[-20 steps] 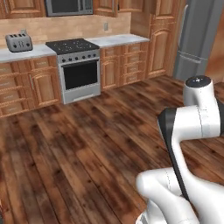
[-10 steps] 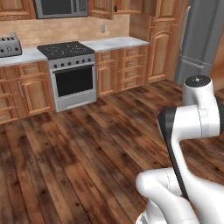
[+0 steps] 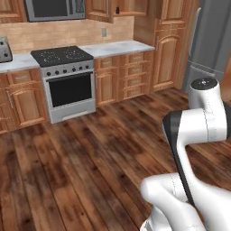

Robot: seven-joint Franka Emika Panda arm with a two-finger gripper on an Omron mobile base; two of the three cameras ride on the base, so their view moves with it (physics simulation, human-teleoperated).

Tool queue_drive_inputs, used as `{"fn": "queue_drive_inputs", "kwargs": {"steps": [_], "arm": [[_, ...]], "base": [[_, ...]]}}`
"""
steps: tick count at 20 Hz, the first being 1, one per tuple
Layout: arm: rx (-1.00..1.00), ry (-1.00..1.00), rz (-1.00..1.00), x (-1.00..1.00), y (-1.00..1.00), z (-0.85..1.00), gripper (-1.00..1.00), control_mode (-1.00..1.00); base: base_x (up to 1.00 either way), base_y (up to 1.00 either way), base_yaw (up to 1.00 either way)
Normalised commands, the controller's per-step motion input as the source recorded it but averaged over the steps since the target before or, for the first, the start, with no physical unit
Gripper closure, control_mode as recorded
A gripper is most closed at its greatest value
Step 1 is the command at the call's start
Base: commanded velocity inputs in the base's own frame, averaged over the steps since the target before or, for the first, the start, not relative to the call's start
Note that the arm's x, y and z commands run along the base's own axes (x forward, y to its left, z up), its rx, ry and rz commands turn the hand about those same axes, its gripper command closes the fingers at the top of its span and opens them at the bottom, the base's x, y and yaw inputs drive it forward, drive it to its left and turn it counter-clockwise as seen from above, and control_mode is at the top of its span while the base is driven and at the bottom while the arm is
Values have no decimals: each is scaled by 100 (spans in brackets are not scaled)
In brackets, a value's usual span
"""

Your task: Move the oil and vinegar bottle and shaker from the cabinet to the dining counter.

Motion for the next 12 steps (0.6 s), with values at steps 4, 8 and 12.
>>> {"fn": "queue_drive_inputs", "kwargs": {"steps": [4, 8, 12], "arm": [[0, 0, 0, 0, 0, 0, -100, 100], [0, 0, 0, 0, 0, 0, -100, 100], [0, 0, 0, 0, 0, 0, -100, 100]], "base": [[78, -45, 8], [78, -46, 7], [78, -46, 7]]}}
